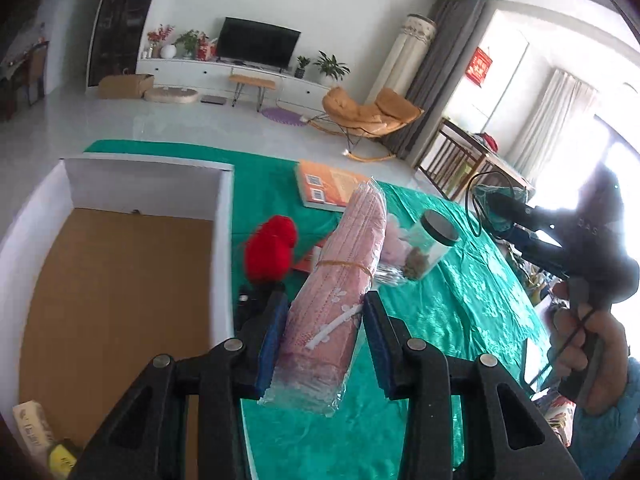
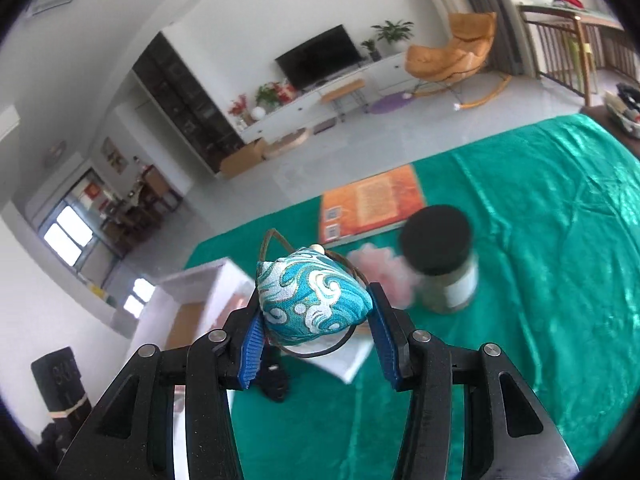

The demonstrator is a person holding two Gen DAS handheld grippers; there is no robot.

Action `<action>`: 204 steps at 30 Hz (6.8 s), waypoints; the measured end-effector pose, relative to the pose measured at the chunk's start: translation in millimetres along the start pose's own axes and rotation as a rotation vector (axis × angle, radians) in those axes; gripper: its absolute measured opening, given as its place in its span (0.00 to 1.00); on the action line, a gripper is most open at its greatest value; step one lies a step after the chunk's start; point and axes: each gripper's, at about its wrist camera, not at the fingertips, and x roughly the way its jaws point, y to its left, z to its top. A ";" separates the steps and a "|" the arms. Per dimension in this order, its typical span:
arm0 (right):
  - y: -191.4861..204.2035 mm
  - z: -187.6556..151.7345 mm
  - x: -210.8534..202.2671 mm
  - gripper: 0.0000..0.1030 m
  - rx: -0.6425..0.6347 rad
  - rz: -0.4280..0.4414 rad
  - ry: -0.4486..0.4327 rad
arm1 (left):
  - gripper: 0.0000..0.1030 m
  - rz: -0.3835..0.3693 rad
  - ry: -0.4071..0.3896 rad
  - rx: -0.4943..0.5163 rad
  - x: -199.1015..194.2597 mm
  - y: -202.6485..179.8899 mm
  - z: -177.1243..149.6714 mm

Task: Organize soft objects

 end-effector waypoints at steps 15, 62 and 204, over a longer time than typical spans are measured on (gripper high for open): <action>113.7 -109.5 85.3 0.74 -0.129 0.070 0.191 | 0.99 0.313 -0.032 -0.067 -51.4 94.3 -60.3; -114.1 -194.4 28.4 0.84 0.011 -0.747 0.066 | 1.00 0.221 0.222 0.285 184.0 -69.6 -140.2; -114.9 -194.4 28.5 0.84 0.011 -0.748 0.067 | 1.00 0.221 0.221 0.285 184.7 -70.0 -139.8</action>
